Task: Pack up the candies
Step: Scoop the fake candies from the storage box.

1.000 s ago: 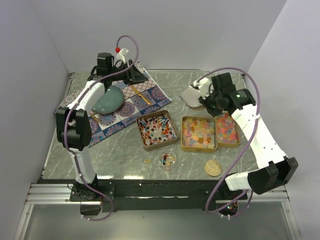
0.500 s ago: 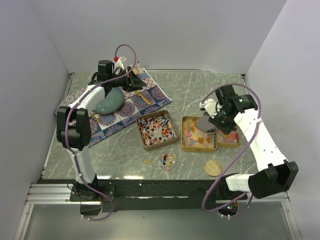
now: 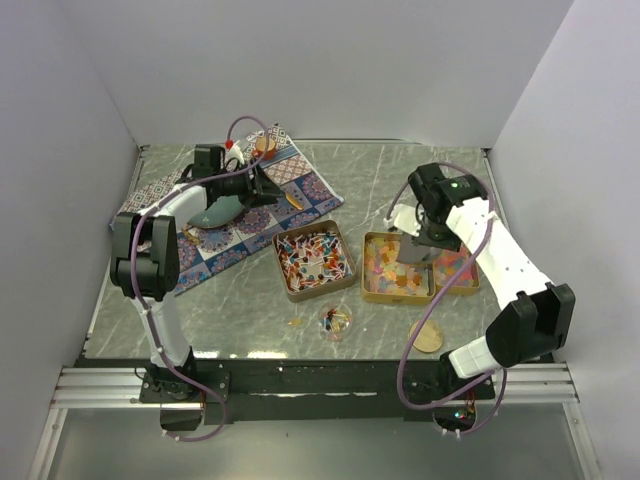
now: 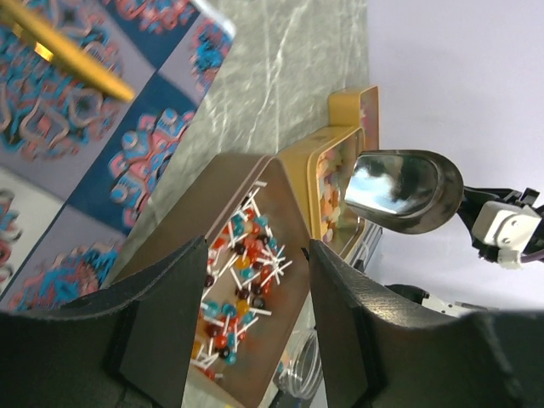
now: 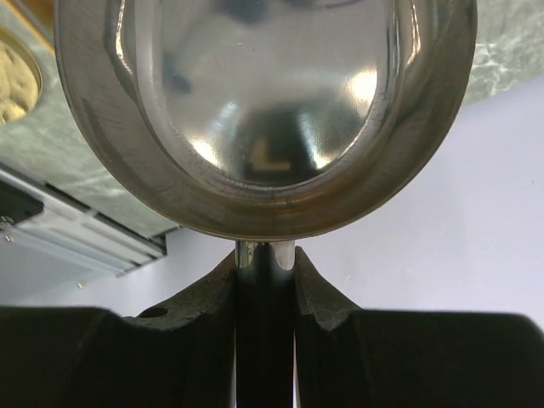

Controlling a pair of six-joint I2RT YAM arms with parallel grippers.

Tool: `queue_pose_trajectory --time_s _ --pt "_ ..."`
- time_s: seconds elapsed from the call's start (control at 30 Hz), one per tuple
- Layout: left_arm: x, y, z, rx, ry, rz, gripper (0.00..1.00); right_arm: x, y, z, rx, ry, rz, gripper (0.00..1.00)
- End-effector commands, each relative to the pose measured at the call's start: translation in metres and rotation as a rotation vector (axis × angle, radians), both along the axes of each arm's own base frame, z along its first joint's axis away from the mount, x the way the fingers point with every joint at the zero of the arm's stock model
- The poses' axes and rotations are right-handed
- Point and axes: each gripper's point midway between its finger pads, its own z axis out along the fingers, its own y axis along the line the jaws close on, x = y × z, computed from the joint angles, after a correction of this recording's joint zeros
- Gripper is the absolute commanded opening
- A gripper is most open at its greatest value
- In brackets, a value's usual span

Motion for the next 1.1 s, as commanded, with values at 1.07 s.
queue_pose_trajectory --time_s 1.07 --pt "-0.004 0.012 0.015 0.008 -0.048 0.034 0.56 0.052 0.033 -0.079 -0.265 0.291 0.489 0.0"
